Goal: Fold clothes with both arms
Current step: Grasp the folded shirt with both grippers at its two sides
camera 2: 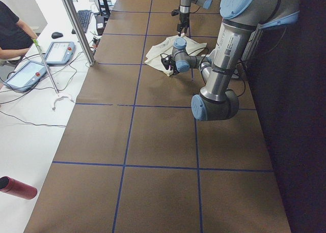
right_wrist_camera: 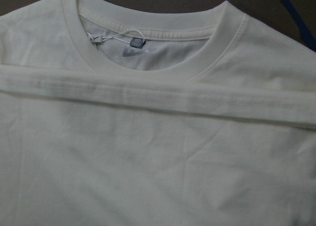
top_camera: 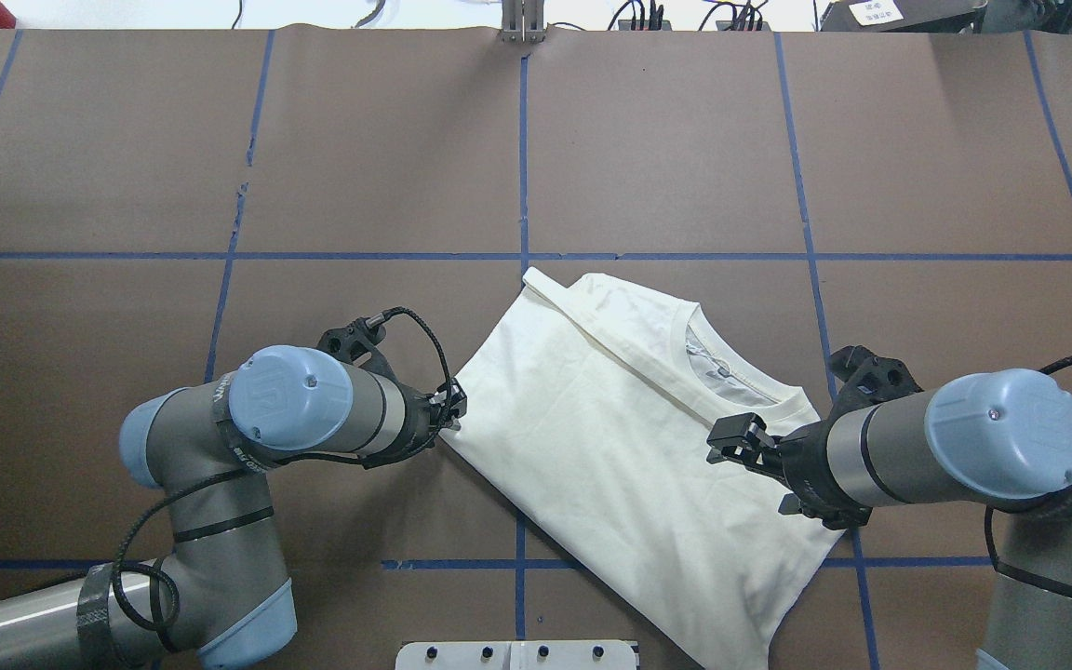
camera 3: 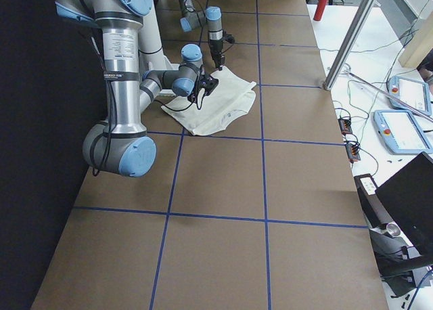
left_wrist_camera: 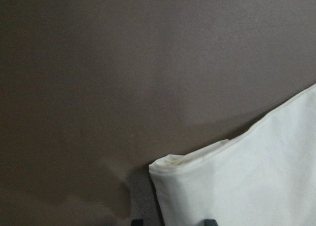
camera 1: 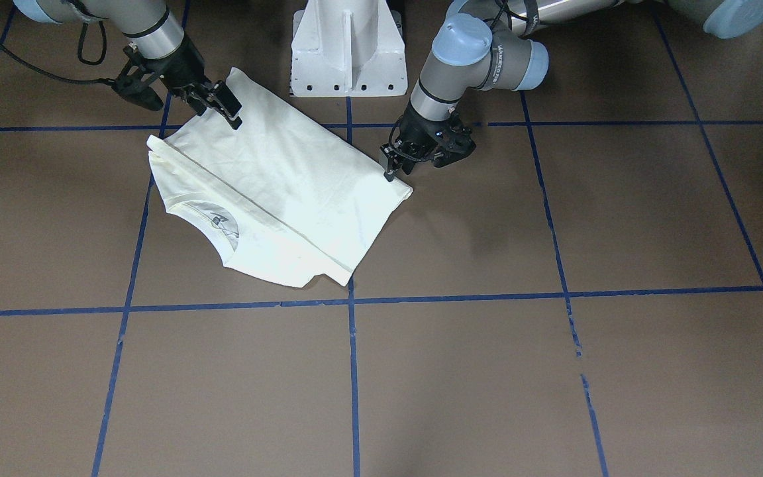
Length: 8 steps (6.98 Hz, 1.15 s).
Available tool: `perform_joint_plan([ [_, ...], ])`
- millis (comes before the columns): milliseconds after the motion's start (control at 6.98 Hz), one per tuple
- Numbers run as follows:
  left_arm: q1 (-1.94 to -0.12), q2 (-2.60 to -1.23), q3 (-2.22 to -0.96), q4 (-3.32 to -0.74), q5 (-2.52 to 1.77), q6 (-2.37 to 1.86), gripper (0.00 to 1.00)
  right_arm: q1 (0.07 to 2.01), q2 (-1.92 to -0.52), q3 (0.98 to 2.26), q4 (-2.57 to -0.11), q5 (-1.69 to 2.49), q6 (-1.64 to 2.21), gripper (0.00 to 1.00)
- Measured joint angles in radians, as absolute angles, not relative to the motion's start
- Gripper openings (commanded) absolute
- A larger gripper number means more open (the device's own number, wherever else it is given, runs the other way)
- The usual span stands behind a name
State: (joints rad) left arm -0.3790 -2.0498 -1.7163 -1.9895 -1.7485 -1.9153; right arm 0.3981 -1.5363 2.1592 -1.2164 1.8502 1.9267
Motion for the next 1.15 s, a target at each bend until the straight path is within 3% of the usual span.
perform_joint_plan([
  [859,-0.507,-2.078,-1.699,-2.0,-1.713,-1.752,0.0,0.397,-1.533,2.147,-1.216,1.847,1.927,1.0],
  [1146,-0.641,-2.215,-1.498,-2.081,-1.716,-1.662,0.0,0.396,-1.486,2.126,-1.217,1.826,1.929,1.0],
])
